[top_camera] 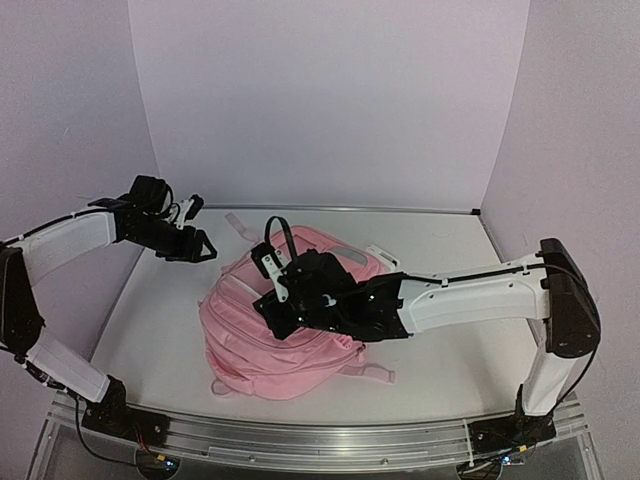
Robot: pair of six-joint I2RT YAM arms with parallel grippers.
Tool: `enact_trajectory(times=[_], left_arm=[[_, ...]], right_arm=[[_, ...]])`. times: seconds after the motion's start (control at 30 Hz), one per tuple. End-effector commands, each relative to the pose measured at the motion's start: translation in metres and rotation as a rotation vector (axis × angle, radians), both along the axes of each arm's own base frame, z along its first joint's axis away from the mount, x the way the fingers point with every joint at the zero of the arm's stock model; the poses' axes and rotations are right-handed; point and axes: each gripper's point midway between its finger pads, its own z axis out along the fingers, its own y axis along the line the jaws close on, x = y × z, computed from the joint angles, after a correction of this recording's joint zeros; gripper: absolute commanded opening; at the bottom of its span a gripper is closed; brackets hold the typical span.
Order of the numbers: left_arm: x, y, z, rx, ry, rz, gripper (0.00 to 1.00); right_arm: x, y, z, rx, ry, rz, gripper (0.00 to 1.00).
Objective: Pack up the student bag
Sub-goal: Unzip the student bag at the center of the board.
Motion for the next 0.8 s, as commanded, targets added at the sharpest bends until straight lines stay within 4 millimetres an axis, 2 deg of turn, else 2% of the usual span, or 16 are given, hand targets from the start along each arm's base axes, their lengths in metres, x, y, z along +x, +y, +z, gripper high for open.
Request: enact_trajectory(times=[0.0,0.13,0.17,0.27,0.37,0.53,0.77], left_arm=[[0.003,-0.002,0.044,-0.030,-0.191,-0.030,0.62],[-0.011,-0.014,0.057,-0.093,-0.224,-0.114,0.64],[-0.015,-0.018,0.059,-0.106,-0.237,-0.149,0.65],[-0.023,-0.023,0.063,-0.109,-0.267,-0.191,0.65],[-0.024,-0.022,0.064,-0.101,-0.275,-0.190,0.66],[-0.022,-0.024,0.060,-0.103,-0.254,-0.192,0.66],[-0.021,-0.024,0.058,-0.100,-0.247,-0.189,0.66]], right_arm=[[0.007,-0.006,0.032,0.071,-0.048,-0.076,0.24],[0.009,-0.005,0.021,0.044,-0.045,-0.082,0.24],[0.007,-0.003,0.021,0.041,-0.042,-0.067,0.27],[-0.002,0.000,0.020,0.035,-0.029,-0.005,0.46],[-0.007,-0.003,0.009,-0.004,-0.024,0.026,0.56],[-0.005,-0.011,-0.028,-0.138,-0.012,0.009,0.58],[0.000,-0.011,-0.050,-0.219,-0.015,0.003,0.59]])
